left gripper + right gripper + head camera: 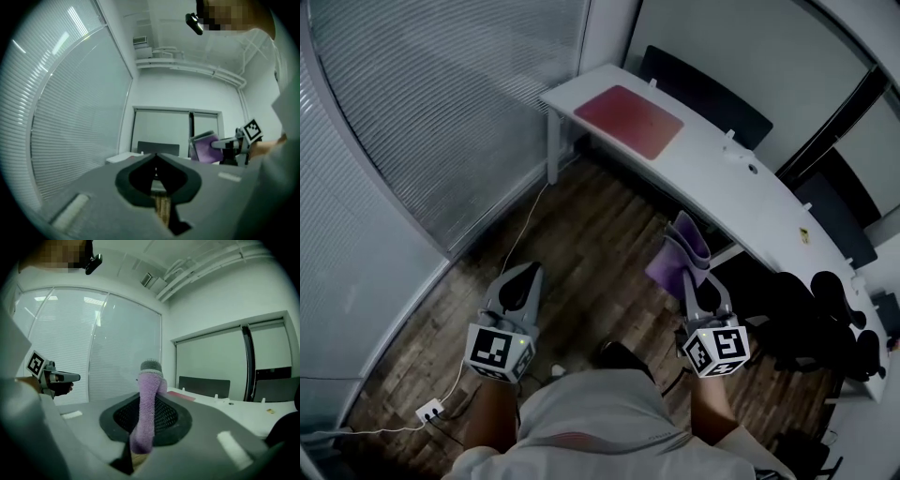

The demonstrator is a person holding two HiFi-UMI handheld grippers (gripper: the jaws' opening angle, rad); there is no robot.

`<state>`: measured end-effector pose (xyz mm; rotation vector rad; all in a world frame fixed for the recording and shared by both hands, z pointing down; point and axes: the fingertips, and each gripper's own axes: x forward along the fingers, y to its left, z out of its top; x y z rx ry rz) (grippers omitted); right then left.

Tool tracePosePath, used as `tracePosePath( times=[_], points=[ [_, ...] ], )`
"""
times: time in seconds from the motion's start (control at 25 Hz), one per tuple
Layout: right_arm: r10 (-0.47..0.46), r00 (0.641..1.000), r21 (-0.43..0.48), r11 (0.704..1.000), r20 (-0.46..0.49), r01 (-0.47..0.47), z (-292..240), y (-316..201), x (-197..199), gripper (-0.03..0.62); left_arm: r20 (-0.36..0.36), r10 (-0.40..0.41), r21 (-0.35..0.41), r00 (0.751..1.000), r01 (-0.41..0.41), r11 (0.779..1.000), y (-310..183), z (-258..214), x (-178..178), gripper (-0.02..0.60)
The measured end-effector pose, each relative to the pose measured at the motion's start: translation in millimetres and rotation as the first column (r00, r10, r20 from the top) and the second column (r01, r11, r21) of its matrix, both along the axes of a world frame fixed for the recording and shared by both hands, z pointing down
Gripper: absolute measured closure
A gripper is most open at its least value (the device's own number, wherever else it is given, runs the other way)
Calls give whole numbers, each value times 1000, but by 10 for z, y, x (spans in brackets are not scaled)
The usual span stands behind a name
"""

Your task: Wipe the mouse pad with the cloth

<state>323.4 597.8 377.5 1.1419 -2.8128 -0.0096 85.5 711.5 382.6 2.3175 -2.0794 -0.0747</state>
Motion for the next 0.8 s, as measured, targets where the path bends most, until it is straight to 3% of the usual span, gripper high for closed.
tracePosePath(
  times=[0.16,0.4,0.8],
  points=[
    [28,1000,-41,999,0,-28,77,-236,0,543,-11,12,-22,1000,-12,1000,-146,96,-37,578],
    [-50,999,-44,998,-11,49,157,-627,-488,543,-18,-38,-40,999,37,998,-468,128,-382,578],
    [-95,994,-60,993,46,98,77,-2043,-650,543,33,-89,-62,995,91,994,-1724,-54,-488,578]
  ],
)
